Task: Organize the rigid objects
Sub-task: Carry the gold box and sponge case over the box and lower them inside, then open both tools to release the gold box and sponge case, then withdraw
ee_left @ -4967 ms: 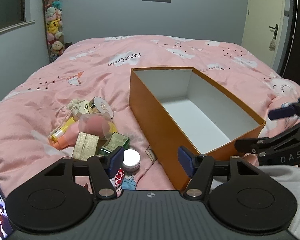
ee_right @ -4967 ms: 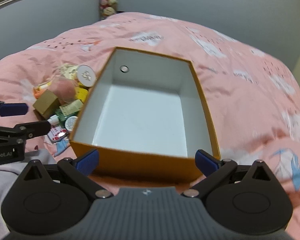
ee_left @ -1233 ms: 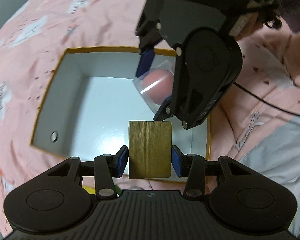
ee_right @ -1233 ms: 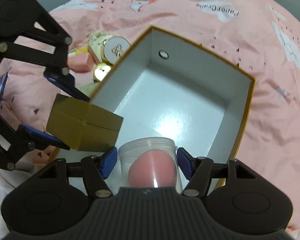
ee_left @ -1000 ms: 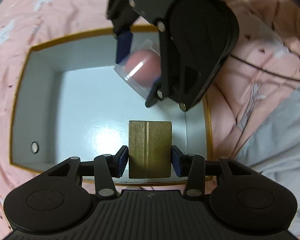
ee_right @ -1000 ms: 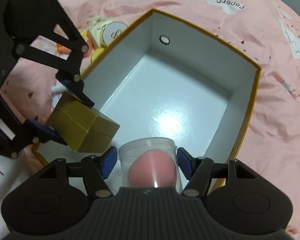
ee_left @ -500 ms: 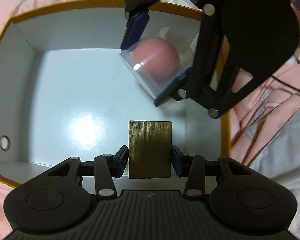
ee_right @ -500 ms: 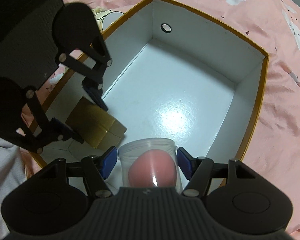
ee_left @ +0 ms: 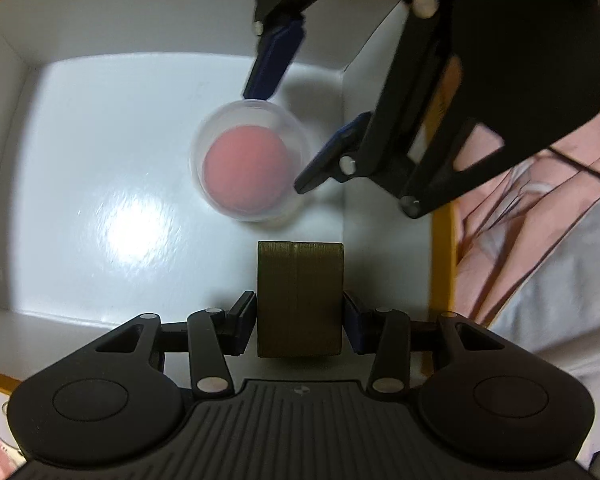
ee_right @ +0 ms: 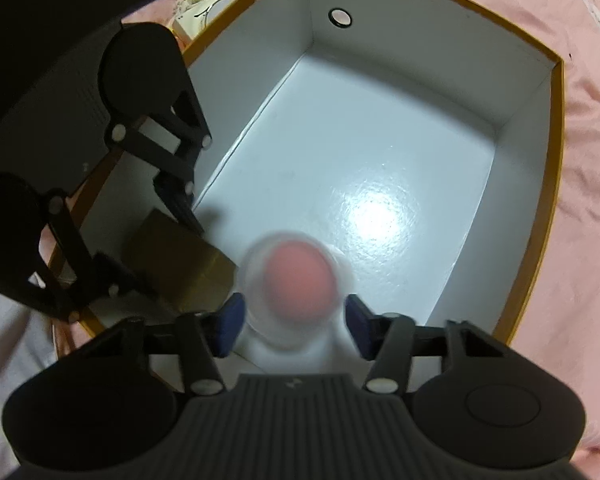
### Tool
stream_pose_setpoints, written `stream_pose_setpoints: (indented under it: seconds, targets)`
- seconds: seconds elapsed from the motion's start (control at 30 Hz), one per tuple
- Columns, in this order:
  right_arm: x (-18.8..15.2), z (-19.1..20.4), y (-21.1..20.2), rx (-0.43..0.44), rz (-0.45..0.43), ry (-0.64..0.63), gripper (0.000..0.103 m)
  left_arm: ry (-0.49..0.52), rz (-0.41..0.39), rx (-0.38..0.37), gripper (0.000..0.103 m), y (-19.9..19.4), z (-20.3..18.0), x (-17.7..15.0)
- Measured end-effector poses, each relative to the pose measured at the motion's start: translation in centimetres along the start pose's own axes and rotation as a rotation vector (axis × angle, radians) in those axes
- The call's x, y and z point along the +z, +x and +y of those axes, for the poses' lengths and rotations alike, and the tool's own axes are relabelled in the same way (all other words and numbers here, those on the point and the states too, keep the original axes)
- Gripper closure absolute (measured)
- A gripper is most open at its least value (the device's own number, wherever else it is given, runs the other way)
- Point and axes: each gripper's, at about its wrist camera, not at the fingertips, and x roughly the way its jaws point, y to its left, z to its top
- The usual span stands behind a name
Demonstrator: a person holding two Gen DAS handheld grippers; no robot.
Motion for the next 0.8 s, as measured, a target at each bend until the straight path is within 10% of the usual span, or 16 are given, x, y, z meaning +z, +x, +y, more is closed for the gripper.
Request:
stream_pose_setpoints:
  seconds: [0.47,0.8]
  targets:
    - [1.3,-0.5,-0.7,0.019,-0.079,0.061,0.041,-0.008,-0.079,0.009,0.039,-1.7,1.4,-0.3]
    - [2.3,-1.8,1.9,0.137,-0.022,0.211,0.053,-0.071,-0.17,-0.003,0.059,-2.6,2.0,-2.3]
